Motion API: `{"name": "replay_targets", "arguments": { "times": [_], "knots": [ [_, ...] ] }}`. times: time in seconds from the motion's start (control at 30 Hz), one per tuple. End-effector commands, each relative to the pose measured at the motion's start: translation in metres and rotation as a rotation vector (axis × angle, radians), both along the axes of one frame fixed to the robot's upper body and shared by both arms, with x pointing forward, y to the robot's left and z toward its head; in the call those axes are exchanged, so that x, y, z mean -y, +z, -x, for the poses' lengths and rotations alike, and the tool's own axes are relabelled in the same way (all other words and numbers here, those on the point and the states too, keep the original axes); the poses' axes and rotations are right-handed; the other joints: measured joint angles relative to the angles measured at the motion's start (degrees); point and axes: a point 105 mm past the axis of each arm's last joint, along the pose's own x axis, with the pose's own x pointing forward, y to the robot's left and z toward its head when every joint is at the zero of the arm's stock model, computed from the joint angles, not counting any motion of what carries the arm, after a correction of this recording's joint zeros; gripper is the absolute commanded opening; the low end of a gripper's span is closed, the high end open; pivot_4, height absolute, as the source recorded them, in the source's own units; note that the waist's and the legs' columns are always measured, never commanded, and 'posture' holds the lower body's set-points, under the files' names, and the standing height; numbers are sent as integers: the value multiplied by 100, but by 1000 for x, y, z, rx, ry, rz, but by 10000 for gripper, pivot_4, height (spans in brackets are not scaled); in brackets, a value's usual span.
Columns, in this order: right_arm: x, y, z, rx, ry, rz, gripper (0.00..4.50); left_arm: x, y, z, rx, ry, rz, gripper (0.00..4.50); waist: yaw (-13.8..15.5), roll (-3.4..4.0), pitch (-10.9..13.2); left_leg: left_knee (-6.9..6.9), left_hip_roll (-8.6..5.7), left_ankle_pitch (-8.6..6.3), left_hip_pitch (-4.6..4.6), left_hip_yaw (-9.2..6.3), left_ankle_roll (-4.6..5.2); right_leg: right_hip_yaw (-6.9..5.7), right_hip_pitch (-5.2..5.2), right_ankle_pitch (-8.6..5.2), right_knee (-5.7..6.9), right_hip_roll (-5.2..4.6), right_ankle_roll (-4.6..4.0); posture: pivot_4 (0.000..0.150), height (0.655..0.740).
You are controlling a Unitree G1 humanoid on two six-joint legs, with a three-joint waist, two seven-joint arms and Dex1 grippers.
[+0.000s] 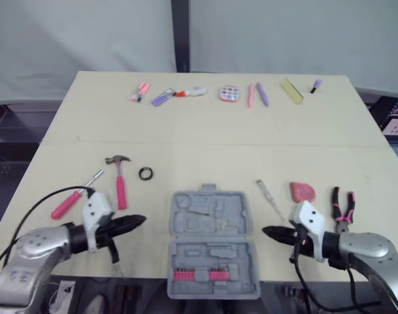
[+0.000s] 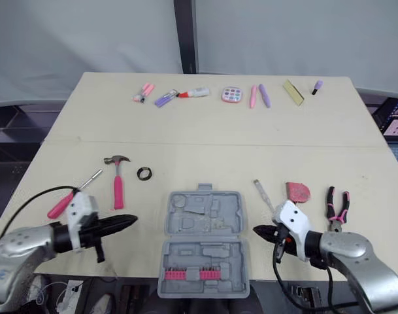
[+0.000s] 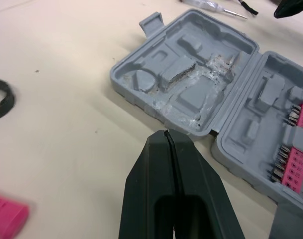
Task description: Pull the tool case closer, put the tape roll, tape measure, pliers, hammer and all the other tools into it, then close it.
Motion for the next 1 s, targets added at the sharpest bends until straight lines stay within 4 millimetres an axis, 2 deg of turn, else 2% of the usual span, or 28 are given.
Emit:
{"name": "replay_targets", "arguments": {
  "times": [0.03,0.07,0.17,0.4,0.83,1.0],
  "knots": [
    [1,14,4,36,25,-43,283,-5,12,16,54,-19,11,8,0,0,0,0,0,0,0,0,0,0,0,0,0,0,0,1500,7400],
    [1,15,5,24,19,-65,283,-9,10,21,45,-9,14,8,0,0,0,0,1,0,1,0,0,0,3,0,-2,0,0,1500,7400],
    [2,15,16,-71,7,-149,9370,-15,2,36,33,24,23,9455,4,0,0,-1,3,0,4,1,1,-1,9,0,-6,0,0,1500,7400],
    [6,11,26,-71,18,-169,44000,-19,-23,48,22,71,-10,43904,85,0,0,1,1,-2,4,4,4,-2,16,0,-22,2,0,1500,7400],
    [8,3,32,-49,39,-159,44622,-21,-27,53,22,98,2,44568,123,-1,0,0,3,-4,7,9,6,-14,17,0,-25,5,1,1500,7400],
    [6,8,30,14,58,-157,44622,-18,-22,50,0,102,27,44568,123,-1,0,0,2,-4,7,9,7,-13,17,0,-26,4,1,1500,7400]
  ]
}}
